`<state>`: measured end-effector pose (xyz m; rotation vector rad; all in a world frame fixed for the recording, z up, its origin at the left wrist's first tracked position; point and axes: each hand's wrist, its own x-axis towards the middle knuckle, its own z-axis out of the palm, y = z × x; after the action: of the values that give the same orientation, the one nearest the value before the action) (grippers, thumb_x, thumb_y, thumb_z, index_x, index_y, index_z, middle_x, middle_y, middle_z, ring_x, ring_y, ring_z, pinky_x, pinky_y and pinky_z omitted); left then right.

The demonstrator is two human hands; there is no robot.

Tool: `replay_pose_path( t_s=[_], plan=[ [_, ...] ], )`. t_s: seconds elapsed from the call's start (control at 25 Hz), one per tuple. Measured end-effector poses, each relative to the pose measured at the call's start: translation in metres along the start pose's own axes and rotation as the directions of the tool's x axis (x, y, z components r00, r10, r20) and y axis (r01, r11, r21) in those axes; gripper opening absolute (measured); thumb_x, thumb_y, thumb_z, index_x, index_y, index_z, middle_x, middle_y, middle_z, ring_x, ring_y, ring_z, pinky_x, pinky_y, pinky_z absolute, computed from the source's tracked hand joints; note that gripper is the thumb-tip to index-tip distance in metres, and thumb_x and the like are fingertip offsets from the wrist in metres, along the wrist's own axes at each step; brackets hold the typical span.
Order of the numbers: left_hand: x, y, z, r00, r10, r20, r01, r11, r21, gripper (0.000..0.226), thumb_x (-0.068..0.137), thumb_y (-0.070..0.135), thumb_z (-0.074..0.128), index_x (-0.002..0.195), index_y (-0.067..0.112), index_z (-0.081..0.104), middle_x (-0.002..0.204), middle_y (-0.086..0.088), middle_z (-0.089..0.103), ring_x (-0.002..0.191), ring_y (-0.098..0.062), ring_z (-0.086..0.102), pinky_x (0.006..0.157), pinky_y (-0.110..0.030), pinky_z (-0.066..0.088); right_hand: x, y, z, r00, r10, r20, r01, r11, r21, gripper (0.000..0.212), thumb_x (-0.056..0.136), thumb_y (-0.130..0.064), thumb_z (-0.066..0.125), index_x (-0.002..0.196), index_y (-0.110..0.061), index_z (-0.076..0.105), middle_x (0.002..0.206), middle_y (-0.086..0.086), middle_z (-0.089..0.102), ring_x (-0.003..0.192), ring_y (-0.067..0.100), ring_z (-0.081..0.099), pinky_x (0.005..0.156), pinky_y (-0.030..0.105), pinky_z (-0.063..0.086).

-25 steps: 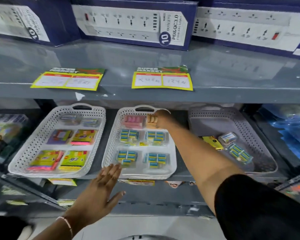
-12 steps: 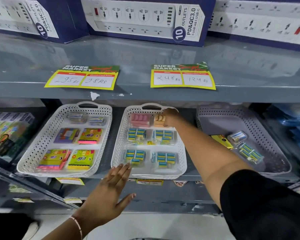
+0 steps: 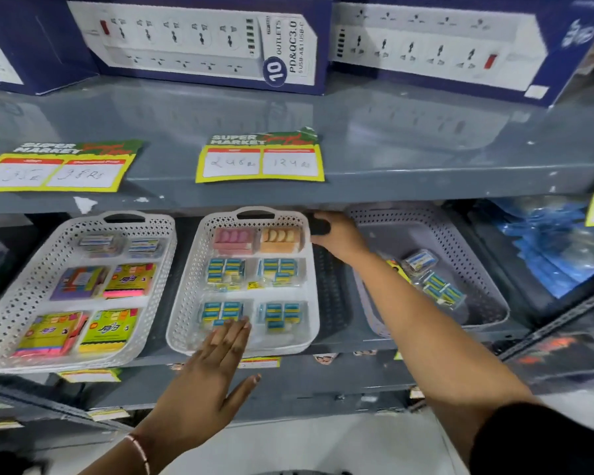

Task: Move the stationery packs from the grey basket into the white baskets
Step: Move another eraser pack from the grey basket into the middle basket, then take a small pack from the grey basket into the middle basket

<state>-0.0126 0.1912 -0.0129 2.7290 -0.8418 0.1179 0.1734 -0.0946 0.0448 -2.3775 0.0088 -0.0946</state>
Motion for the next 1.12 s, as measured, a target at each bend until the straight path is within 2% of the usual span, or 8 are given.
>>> replay_pose_path(
  t_s=[0.24,0.4,0.48,0.52,0.6,0.76,0.92,1.12],
  plan=[
    [0.087,0.101,0.041,0.956,0.291,0.025,-0.291,0.957,-0.007,0.069,0.101,0.054,0.027,0.152,0.008,0.020,0.159,-0.005,0.018,0.146,-0.019,0.013,0.117,-0.034,0.012,-0.060,0.133,-0.091,0.914,0.387,-0.124,-0.398,0.915,-0.073,0.034,0.078,-0.009,0.076,0.111,-0.003,0.070,0.117,0.017,0.071,0.108,0.027,0.067,0.092,0.029,0.049],
    [0.119,0.148,0.068,0.943,0.318,0.098,-0.322,0.946,0.027,0.071,0.100,0.055,0.026,0.154,0.012,0.010,0.161,-0.005,0.012,0.147,-0.017,0.005,0.119,-0.039,0.006,-0.096,0.151,-0.111,0.869,0.495,0.002,-0.483,0.849,-0.215,0.015,0.078,-0.024,0.077,0.086,-0.012,0.073,0.091,0.014,0.074,0.092,0.029,0.071,0.073,0.025,0.051],
    [0.127,0.158,0.078,0.947,0.297,0.121,-0.304,0.952,0.039,0.072,0.099,0.054,0.029,0.154,0.010,0.013,0.160,-0.009,0.018,0.147,-0.021,0.011,0.118,-0.042,0.010,-0.105,0.145,-0.099,0.863,0.492,0.116,-0.470,0.865,-0.176,0.029,0.067,-0.039,0.084,0.071,-0.019,0.063,0.071,0.003,0.066,0.071,0.022,0.067,0.059,0.024,0.046],
    [0.129,0.160,0.082,0.948,0.294,0.121,-0.301,0.952,0.048,0.072,0.098,0.053,0.032,0.152,0.008,0.020,0.157,-0.011,0.026,0.145,-0.023,0.019,0.117,-0.044,0.016,-0.105,0.145,-0.089,0.872,0.465,0.152,-0.433,0.879,-0.200,0.038,0.061,-0.047,0.084,0.076,-0.018,0.064,0.071,0.001,0.065,0.070,0.019,0.065,0.058,0.026,0.045],
    [0.129,0.162,0.086,0.950,0.289,0.115,-0.298,0.952,0.064,0.071,0.096,0.052,0.038,0.148,0.005,0.031,0.151,-0.013,0.039,0.140,-0.026,0.032,0.113,-0.046,0.025,-0.101,0.136,-0.071,0.872,0.453,0.185,-0.379,0.864,-0.332,0.045,0.062,-0.049,0.078,0.090,-0.016,0.065,0.083,0.003,0.066,0.079,0.021,0.064,0.063,0.028,0.047],
    [0.128,0.162,0.086,0.948,0.307,0.085,-0.314,0.946,0.081,0.071,0.095,0.052,0.041,0.147,0.004,0.034,0.150,-0.013,0.040,0.140,-0.026,0.033,0.114,-0.044,0.023,-0.093,0.123,-0.057,0.860,0.486,0.153,-0.365,0.797,-0.481,0.042,0.075,-0.041,0.074,0.100,-0.009,0.063,0.096,0.009,0.061,0.088,0.027,0.061,0.068,0.030,0.045],
    [0.116,0.156,0.075,0.963,0.265,0.043,-0.267,0.961,0.076,0.070,0.097,0.051,0.039,0.147,0.004,0.033,0.152,-0.013,0.037,0.142,-0.025,0.028,0.115,-0.043,0.023,-0.105,0.121,-0.074,0.838,0.510,0.193,-0.409,0.822,-0.397,0.044,0.062,-0.050,0.073,0.089,-0.016,0.063,0.091,0.003,0.067,0.090,0.024,0.066,0.068,0.028,0.049],
    [0.070,0.098,0.042,0.996,0.079,-0.044,-0.077,0.995,0.061,0.070,0.100,0.052,0.034,0.151,0.006,0.023,0.158,-0.006,0.018,0.146,-0.021,0.014,0.117,-0.034,0.011,-0.122,0.081,-0.110,0.907,0.382,0.175,-0.341,0.912,-0.227,0.030,0.058,-0.046,0.080,0.064,-0.019,0.069,0.067,0.000,0.069,0.072,0.019,0.067,0.062,0.030,0.048]
  ],
)
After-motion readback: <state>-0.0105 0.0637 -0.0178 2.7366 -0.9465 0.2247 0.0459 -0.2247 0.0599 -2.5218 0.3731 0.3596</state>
